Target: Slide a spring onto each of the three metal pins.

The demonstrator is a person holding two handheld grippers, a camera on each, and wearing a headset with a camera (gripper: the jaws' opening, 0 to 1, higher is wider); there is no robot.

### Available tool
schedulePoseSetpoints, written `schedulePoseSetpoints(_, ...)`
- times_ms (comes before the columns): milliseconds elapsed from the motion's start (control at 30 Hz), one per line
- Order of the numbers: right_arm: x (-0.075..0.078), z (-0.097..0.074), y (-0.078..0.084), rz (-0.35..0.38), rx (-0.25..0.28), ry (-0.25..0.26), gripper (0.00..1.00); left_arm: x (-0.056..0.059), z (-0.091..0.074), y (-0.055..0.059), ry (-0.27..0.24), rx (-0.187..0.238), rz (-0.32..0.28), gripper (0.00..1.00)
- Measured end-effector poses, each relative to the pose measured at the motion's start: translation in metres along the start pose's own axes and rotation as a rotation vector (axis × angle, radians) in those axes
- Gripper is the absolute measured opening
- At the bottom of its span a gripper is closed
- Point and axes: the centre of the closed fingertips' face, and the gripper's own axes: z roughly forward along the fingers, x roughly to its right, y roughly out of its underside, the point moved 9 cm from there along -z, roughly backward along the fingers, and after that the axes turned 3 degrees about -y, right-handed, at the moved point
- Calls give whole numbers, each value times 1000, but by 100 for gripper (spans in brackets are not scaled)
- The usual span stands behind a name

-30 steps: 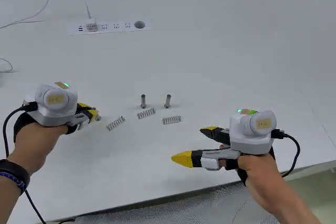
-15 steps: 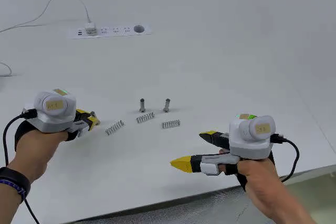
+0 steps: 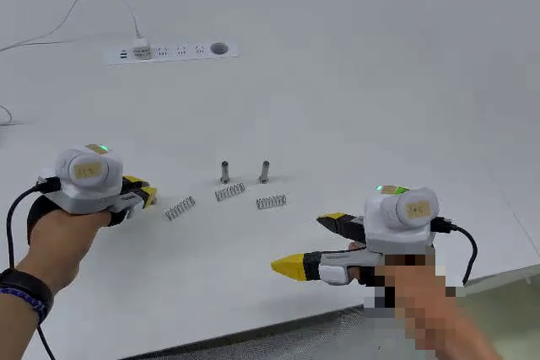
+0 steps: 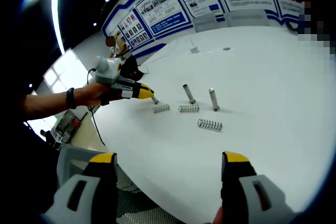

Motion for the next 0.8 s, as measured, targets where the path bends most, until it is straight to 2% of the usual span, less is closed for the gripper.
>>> schedulePoseSetpoints(267, 1, -2, 3, 7, -3, 6, 83, 2, 2, -4, -5, 9, 6, 8)
schedulePoseSetpoints(800, 3, -4, 5, 15, -2, 16, 83, 8, 15, -23, 18, 37, 15, 8)
